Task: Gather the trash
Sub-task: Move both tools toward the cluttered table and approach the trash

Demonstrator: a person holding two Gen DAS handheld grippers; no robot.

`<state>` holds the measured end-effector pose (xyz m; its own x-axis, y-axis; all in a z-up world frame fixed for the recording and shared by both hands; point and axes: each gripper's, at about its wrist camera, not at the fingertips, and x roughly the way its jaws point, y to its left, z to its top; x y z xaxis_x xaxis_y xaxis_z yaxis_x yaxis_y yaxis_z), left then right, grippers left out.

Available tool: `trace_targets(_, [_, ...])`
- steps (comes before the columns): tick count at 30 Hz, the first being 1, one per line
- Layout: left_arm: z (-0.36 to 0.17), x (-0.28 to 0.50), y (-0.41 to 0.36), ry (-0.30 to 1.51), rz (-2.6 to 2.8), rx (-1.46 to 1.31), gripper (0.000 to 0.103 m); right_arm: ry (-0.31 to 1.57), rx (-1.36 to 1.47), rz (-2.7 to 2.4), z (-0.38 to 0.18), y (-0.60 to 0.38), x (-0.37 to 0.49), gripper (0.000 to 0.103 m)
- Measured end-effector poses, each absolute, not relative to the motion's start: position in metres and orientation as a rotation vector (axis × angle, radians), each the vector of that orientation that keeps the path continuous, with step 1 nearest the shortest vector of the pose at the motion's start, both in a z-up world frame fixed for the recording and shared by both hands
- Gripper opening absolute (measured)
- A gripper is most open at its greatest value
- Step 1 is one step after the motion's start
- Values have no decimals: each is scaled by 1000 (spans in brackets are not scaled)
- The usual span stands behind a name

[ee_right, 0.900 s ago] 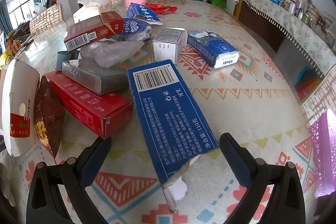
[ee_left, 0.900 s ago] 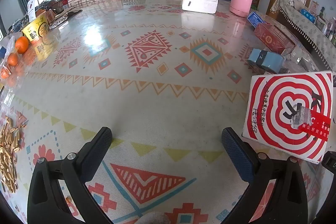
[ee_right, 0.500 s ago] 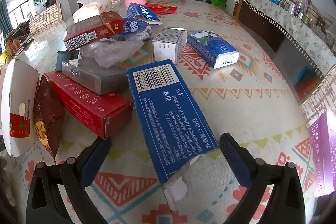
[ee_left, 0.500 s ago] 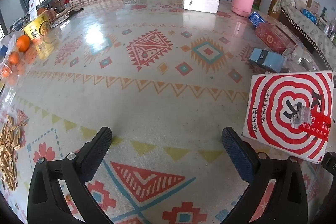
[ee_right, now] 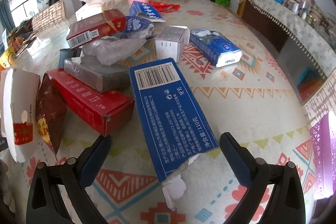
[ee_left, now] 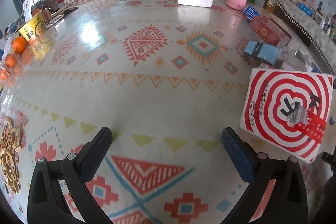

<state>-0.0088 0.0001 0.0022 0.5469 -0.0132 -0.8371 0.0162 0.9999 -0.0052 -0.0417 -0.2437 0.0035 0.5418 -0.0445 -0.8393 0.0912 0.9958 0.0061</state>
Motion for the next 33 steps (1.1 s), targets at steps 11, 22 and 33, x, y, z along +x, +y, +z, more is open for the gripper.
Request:
trace_targets(11, [76, -88, -14, 755, -20, 55, 103, 978, 126, -68, 16, -250, -69, 101])
trace_targets(22, [97, -143, -55, 615, -68, 115, 103, 721, 185, -148, 61, -263, -155, 102])
trace_targets(33, [83, -157, -81, 599, -85, 212, 103, 673, 225, -160, 52, -277, -181, 103])
